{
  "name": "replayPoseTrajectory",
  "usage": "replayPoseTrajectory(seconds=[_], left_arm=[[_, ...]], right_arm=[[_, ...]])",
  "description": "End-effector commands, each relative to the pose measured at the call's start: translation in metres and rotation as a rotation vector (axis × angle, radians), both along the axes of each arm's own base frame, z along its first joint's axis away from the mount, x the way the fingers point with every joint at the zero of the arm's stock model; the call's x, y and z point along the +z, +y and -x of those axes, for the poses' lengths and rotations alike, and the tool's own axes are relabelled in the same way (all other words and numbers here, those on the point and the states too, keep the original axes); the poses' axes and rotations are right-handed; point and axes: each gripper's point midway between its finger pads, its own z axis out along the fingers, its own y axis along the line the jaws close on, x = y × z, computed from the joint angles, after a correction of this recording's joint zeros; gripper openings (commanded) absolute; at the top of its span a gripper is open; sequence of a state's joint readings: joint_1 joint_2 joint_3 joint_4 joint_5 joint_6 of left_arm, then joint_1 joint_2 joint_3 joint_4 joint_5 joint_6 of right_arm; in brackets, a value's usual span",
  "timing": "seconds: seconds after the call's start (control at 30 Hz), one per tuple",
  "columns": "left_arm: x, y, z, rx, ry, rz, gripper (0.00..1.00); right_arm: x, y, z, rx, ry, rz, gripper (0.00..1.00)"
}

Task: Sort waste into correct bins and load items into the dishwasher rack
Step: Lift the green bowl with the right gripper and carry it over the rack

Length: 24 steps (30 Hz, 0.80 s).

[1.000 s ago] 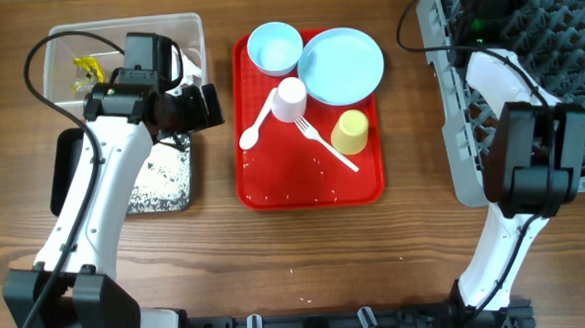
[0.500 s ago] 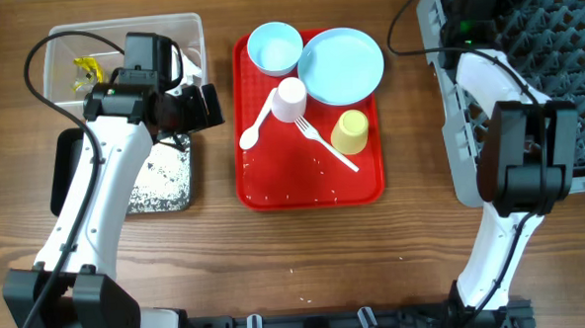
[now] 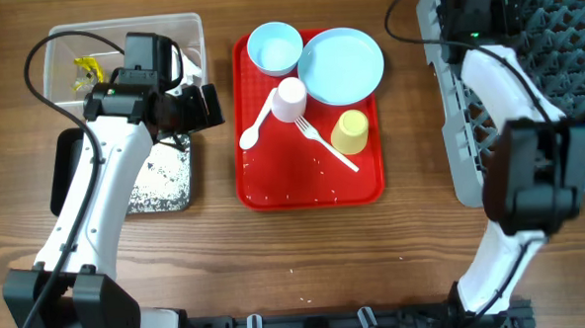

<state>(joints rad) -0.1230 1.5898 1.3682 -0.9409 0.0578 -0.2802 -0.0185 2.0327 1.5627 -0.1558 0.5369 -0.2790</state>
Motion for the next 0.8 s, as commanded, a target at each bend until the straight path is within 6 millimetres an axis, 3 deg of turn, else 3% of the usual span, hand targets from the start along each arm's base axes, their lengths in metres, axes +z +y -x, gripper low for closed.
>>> replayPoseTrajectory(seconds=[0.0, 0.2, 0.37, 0.47, 0.6, 0.63, 0.77], left_arm=[[-0.001, -0.001, -0.001, 0.010, 0.005, 0.016, 1.00], [-0.001, -0.001, -0.001, 0.010, 0.005, 0.016, 1.00], [-0.001, -0.001, -0.001, 0.010, 0.005, 0.016, 1.00], [-0.001, -0.001, -0.001, 0.010, 0.005, 0.015, 1.00], [-0.001, -0.001, -0.001, 0.010, 0.005, 0.016, 1.00], [-0.001, -0.001, -0.001, 0.010, 0.005, 0.016, 1.00], [-0.001, -0.001, -0.001, 0.010, 0.005, 0.015, 1.00]], right_arm=[[0.044, 0.048, 0.004, 0.133, -0.082, -0.301, 1.00], [0.041, 0.061, 0.020, 0.145, -0.014, -0.397, 1.00], [0.066, 0.051, 0.003, 0.162, -0.142, -0.401, 0.95], [0.080, 0.026, -0.006, 0.157, -0.232, -0.447, 0.72], [0.066, -0.018, -0.008, 0.066, -0.287, -0.565, 0.15], [0.060, -0.024, -0.009, 0.052, -0.284, -0.578, 0.06], [0.035, -0.030, -0.012, 0.042, -0.242, -0.586, 0.04]])
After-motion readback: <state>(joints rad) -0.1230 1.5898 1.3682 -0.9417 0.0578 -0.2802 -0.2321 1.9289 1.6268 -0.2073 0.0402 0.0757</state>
